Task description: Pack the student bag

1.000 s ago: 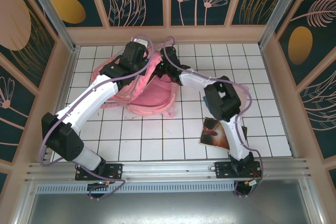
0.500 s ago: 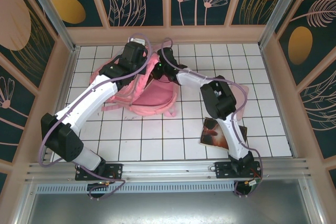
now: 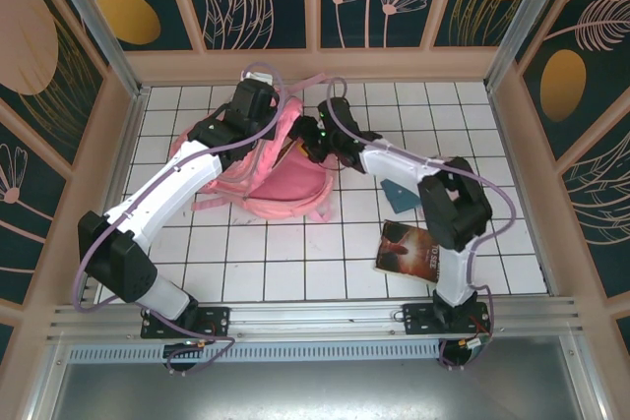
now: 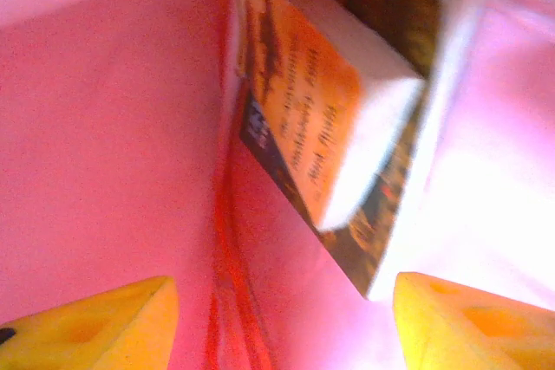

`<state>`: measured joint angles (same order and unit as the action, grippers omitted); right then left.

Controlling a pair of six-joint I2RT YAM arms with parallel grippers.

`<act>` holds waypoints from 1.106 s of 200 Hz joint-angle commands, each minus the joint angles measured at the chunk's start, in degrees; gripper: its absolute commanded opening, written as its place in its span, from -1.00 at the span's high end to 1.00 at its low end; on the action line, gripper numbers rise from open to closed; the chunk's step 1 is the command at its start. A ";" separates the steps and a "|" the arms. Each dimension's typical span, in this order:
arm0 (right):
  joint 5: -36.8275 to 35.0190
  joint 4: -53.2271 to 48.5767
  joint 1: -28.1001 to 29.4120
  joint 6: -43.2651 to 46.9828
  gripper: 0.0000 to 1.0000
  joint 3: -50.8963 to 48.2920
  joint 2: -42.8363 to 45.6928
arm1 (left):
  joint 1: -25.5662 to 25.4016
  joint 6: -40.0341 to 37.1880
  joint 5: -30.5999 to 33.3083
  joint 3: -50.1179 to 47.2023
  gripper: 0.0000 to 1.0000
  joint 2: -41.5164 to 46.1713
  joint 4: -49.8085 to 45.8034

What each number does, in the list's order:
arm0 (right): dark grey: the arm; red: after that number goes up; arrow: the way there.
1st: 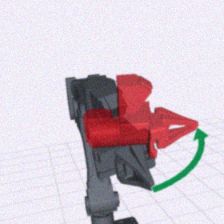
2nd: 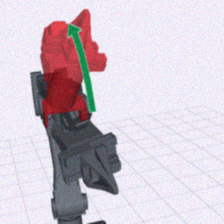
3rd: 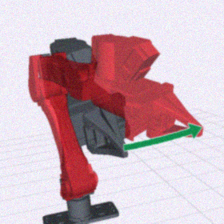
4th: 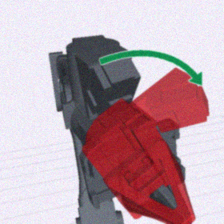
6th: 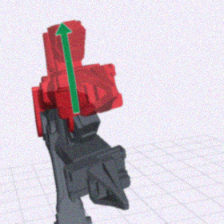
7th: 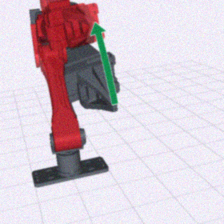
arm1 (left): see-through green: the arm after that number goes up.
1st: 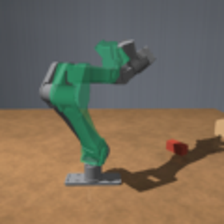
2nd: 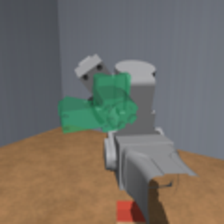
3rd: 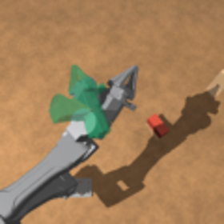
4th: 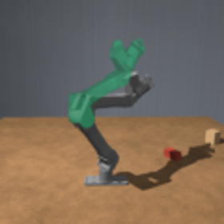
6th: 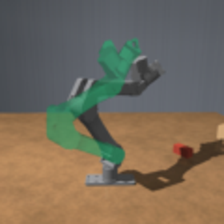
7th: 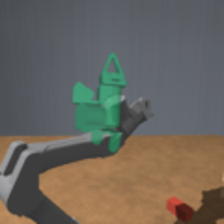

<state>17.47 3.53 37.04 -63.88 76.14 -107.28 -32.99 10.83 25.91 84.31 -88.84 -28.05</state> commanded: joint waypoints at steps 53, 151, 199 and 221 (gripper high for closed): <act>-29.46 -23.63 -0.70 8.64 -0.30 -16.12 24.52 | 0.06 4.13 -7.57 -7.05 0.80 1.49 11.68; -29.25 -48.64 -11.43 8.51 -0.47 -22.57 28.15 | 0.10 8.29 2.18 -22.78 0.79 8.32 3.88; -24.78 -49.26 -12.07 4.81 -0.48 -27.19 27.65 | 0.05 10.07 0.14 -23.44 0.47 11.32 1.81; -21.15 -47.65 -12.07 2.93 -0.48 -30.00 27.60 | 0.04 10.66 -1.08 -23.93 -0.11 13.83 3.10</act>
<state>-7.94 -42.92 25.21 -57.56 49.23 -79.92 -33.67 19.42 23.18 61.10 -79.05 -24.29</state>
